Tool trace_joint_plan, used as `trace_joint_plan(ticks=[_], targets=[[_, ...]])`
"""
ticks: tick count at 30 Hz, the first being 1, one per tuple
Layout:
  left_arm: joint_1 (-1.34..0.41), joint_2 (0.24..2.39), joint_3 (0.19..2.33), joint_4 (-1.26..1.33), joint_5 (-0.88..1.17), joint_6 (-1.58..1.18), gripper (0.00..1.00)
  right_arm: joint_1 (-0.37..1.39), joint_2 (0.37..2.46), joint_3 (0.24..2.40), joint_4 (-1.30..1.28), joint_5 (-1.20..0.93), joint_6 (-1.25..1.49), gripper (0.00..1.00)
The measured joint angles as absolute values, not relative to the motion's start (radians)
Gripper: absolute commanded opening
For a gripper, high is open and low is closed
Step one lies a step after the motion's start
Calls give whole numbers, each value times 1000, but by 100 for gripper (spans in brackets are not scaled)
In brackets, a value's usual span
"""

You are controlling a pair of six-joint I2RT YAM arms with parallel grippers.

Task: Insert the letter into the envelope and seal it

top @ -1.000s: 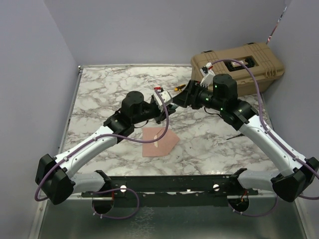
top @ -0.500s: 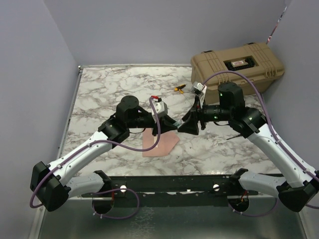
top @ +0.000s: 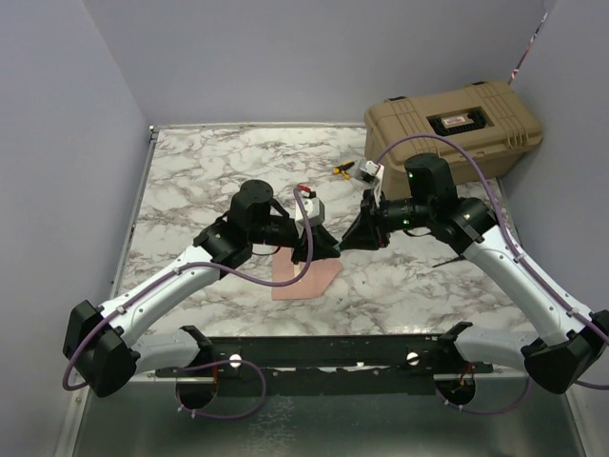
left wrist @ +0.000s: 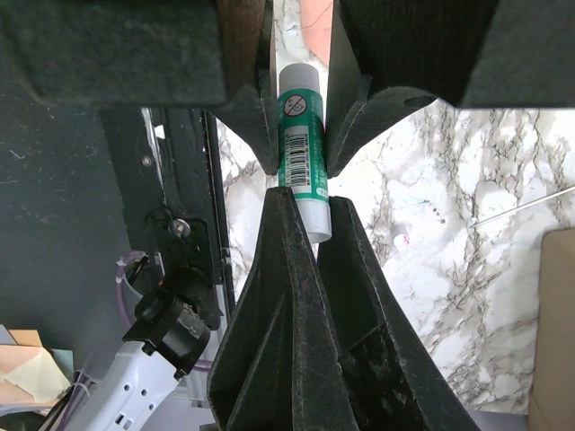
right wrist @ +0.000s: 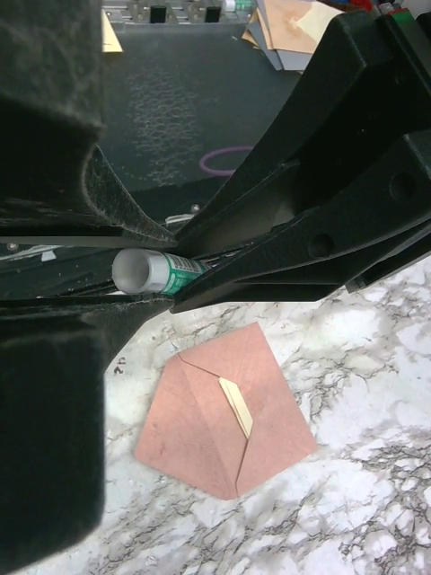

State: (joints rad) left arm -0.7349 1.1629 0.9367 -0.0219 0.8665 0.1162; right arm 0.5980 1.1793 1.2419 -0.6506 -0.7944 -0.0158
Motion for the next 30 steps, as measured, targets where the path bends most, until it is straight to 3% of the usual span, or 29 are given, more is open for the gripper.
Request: trace_joint_plan(ticks=[7, 16, 17, 20, 21, 24, 30], targets=[[-733, 1171, 954, -52, 796, 119, 0, 594, 1187, 1226, -590, -740, 118, 0], [-731, 1183, 951, -75, 474, 147, 0, 595, 1188, 1050, -275, -412, 708, 1], [-734, 1183, 947, -61, 450, 146, 0, 596, 1183, 1039, -259, -382, 756, 10], [-737, 1183, 936, -14, 413, 143, 0, 598, 1180, 1046, -255, -322, 827, 52], [-737, 1183, 934, -2, 405, 142, 0, 599, 1180, 1055, -262, -313, 834, 60], [-730, 1181, 923, 6, 396, 142, 0, 601, 1169, 1092, -277, -311, 774, 68], [-726, 1180, 906, -14, 483, 143, 0, 601, 1093, 1117, -299, -451, 486, 68]])
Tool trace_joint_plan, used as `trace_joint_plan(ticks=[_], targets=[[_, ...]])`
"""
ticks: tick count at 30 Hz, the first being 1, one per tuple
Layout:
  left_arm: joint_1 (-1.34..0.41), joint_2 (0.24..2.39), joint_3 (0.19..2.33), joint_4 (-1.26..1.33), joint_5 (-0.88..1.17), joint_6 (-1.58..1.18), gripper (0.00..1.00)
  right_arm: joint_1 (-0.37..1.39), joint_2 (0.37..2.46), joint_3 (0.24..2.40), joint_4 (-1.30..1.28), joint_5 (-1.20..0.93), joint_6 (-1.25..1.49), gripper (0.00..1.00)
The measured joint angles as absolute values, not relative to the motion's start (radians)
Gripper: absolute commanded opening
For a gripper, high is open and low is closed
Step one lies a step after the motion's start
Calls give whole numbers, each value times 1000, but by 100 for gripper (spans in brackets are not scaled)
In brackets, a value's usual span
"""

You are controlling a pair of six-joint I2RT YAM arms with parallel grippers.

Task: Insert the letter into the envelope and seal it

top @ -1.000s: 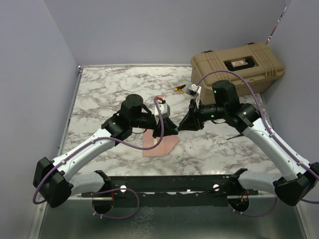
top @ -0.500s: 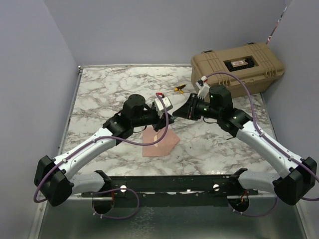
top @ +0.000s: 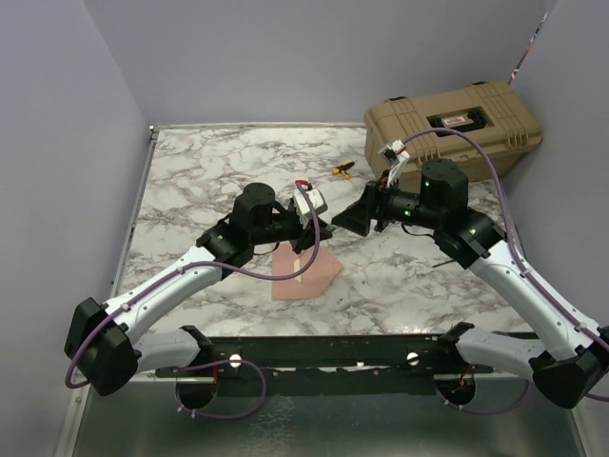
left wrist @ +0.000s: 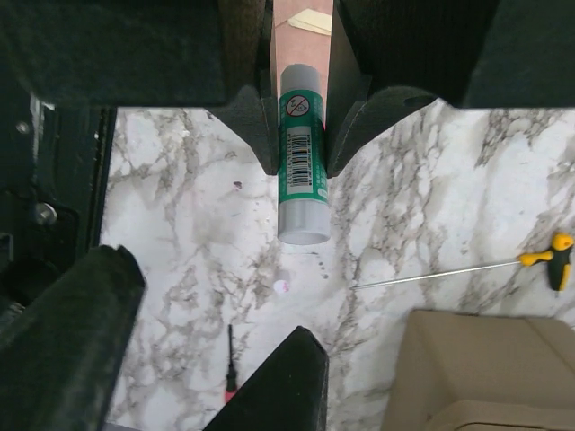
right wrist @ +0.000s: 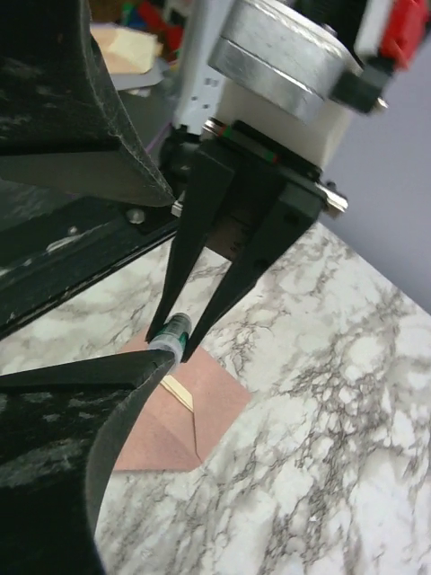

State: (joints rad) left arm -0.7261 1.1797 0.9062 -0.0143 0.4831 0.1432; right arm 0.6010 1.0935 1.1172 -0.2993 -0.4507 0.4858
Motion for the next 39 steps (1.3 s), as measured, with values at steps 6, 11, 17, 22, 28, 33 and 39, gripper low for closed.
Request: trace_joint_plan(ticks=[6, 11, 17, 22, 28, 33, 39], targets=[[-726, 1179, 908, -53, 642, 149, 0, 601, 1112, 1164, -440, -617, 179, 65], [-726, 1180, 920, -89, 765, 175, 0, 601, 1123, 1172, -571, -656, -4, 64], [-726, 1180, 926, -108, 834, 192, 0, 601, 1122, 1191, -649, -725, -109, 62], [-727, 1193, 942, -111, 865, 197, 0, 601, 1131, 1191, -667, -754, -133, 54], [-727, 1197, 947, -111, 883, 202, 0, 601, 1164, 1192, -670, -776, -134, 35], [-727, 1198, 953, -114, 888, 204, 0, 601, 1171, 1194, -676, -786, -132, 24], [-725, 1199, 956, -122, 891, 204, 0, 601, 1184, 1200, -675, -789, -110, 4]])
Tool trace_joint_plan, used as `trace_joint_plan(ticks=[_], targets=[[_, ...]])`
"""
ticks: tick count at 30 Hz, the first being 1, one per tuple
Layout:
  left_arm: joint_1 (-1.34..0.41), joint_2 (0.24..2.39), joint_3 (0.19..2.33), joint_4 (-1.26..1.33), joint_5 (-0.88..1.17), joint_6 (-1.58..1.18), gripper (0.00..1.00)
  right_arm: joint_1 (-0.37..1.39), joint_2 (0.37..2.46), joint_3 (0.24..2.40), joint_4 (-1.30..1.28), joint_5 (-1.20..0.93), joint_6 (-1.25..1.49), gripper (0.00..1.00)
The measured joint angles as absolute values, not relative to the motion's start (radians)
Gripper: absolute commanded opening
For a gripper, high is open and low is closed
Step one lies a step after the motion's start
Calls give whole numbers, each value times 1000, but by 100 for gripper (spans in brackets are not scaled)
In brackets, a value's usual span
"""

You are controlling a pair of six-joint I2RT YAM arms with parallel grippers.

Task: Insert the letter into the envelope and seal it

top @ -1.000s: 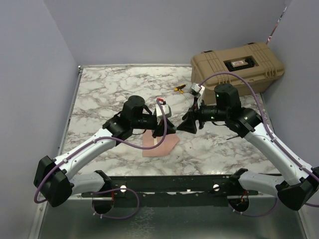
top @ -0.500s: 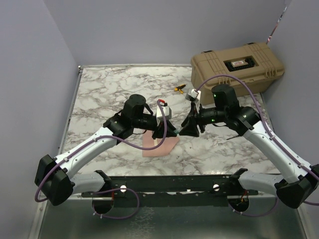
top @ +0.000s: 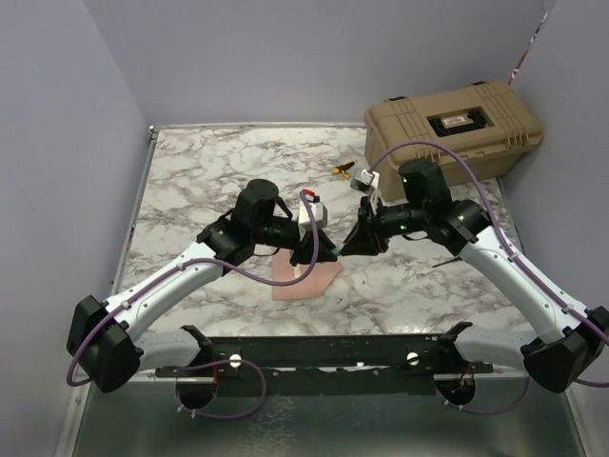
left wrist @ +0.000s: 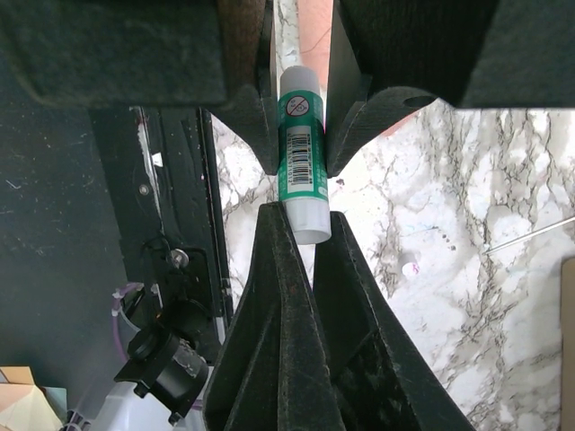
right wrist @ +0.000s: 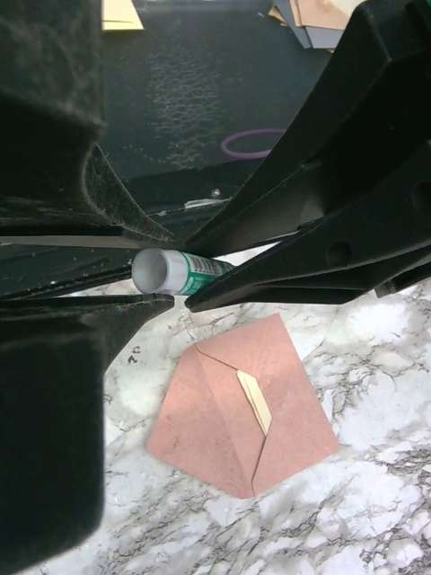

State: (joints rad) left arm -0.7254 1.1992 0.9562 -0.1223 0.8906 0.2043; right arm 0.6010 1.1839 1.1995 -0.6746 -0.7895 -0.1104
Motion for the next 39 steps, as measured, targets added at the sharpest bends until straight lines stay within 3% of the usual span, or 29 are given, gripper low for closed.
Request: trace_joint_plan(ticks=[6, 15, 16, 18, 19, 21, 23, 28, 33, 39], targets=[[-724, 1199, 960, -131, 773, 202, 0, 595, 1195, 1169, -566, -731, 54, 1], [-735, 1195, 910, 7, 435, 134, 0, 595, 1177, 1049, -290, -405, 571, 1], [-738, 1195, 899, 33, 418, 124, 0, 597, 1169, 1039, -280, -370, 624, 4], [-744, 1195, 881, 77, 396, 107, 0, 599, 1155, 1024, -274, -310, 710, 42], [-745, 1195, 878, 89, 393, 99, 0, 602, 1150, 1024, -275, -290, 741, 54], [-742, 1193, 873, 104, 384, 86, 0, 603, 1146, 1032, -287, -271, 775, 67], [-733, 1190, 859, 104, 381, 78, 0, 603, 1134, 1050, -291, -268, 768, 72], [-727, 1149, 815, 88, 405, 73, 0, 601, 1081, 1111, -305, -317, 614, 72], [-727, 1132, 815, 86, 525, 73, 0, 601, 1081, 1184, -393, -513, 332, 72], [-727, 1139, 826, 60, 695, 83, 0, 601, 1126, 1190, -525, -675, 115, 48]])
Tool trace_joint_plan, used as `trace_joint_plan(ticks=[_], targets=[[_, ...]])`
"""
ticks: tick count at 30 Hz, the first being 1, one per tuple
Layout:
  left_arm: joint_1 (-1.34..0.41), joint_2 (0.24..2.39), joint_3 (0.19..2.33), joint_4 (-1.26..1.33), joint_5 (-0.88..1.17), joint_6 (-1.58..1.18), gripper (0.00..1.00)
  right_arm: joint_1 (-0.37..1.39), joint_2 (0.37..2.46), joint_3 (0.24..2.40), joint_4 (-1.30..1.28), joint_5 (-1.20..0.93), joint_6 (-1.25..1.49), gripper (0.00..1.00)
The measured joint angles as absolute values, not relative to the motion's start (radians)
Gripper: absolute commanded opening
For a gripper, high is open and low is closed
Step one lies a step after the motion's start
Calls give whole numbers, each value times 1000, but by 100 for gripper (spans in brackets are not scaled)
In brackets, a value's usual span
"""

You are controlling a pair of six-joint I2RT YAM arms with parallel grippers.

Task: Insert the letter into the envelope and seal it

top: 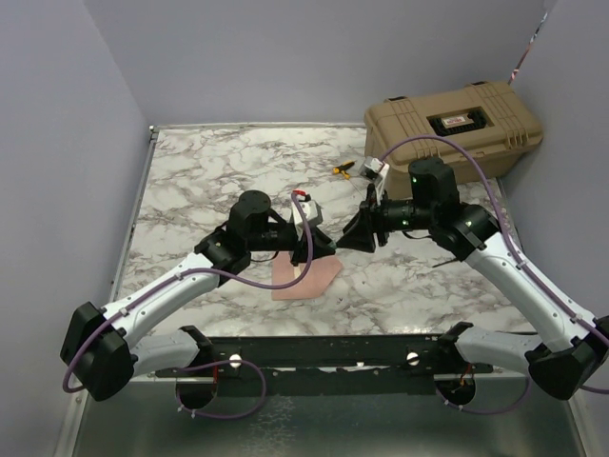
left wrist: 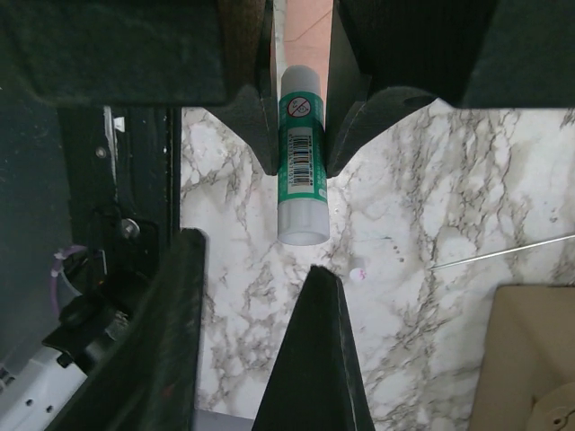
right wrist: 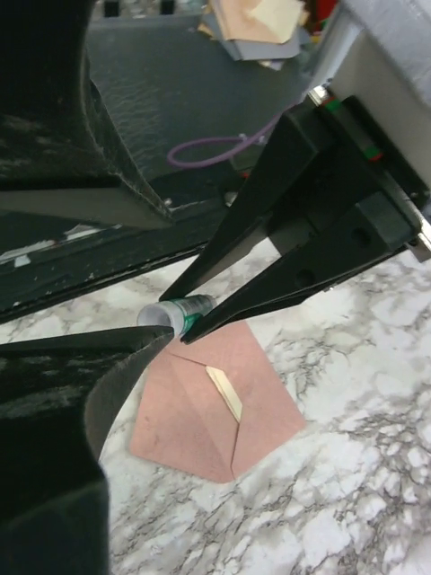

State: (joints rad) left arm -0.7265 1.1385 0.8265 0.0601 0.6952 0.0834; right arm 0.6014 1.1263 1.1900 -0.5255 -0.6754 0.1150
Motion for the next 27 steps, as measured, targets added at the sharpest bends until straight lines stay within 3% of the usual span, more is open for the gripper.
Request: trace_joint_plan(ticks=[10, 23, 27], targets=[[-727, 1149, 850, 31, 799, 87, 0, 601, 1154, 1199, -638, -788, -17, 54], [-721, 1164, 854, 1, 812, 89, 0, 602, 1179, 1199, -648, -787, -22, 48], [-722, 1164, 855, 1, 812, 90, 0, 602, 1158, 1201, -645, -765, 4, 55]])
